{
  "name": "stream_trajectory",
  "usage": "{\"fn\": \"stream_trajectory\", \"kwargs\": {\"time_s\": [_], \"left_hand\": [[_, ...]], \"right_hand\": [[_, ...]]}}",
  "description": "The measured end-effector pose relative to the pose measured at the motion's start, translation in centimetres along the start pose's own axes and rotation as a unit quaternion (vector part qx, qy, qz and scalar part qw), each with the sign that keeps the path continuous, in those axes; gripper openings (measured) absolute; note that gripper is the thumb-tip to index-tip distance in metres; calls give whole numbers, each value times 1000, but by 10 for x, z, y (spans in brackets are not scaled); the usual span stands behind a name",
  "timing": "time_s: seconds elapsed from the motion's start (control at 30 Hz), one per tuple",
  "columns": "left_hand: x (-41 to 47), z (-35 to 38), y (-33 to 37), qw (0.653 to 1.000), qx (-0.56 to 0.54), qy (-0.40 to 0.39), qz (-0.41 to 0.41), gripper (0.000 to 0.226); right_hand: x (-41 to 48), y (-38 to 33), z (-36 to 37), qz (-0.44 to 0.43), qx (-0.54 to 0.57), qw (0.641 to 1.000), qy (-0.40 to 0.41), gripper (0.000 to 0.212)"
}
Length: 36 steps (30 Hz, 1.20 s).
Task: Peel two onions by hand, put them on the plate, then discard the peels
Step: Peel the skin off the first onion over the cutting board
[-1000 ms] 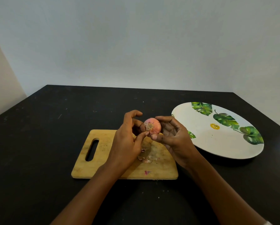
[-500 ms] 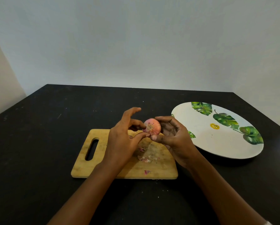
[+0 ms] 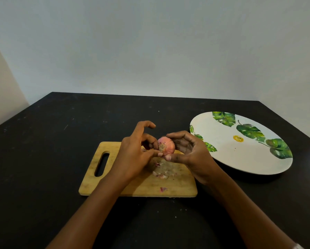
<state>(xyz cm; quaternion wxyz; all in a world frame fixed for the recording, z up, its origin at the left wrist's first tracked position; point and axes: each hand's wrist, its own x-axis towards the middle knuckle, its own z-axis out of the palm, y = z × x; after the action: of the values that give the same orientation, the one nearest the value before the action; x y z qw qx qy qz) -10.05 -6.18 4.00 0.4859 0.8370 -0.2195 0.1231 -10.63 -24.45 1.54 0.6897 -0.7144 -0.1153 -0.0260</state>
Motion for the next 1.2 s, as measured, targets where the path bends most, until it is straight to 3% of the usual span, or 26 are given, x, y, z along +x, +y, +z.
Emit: {"fn": "stream_trajectory", "kwargs": {"time_s": [0.1,0.23,0.37,0.5,0.8,1.2], "left_hand": [[0,-2,1,1000,-3,-28,-7,58],[-2,2,4,1000,-19,1,2,57],[-3,0,9,997,-35,68,24,79],[-3,1,11,996,-23,78,25,94],[-8,7,8,989,76,113,54,72],[-6,10,6,998,20,57,4,99]], "right_hand": [[0,0,0,6,0,1000,-6,53],[0,-3,-1,12,43,999,-6,56],[0,-5,1,29,138,990,-11,54],[-1,-8,0,37,172,984,-16,53],[1,-3,0,37,114,993,4,57],[-1,-4,3,33,57,998,12,55]]}}
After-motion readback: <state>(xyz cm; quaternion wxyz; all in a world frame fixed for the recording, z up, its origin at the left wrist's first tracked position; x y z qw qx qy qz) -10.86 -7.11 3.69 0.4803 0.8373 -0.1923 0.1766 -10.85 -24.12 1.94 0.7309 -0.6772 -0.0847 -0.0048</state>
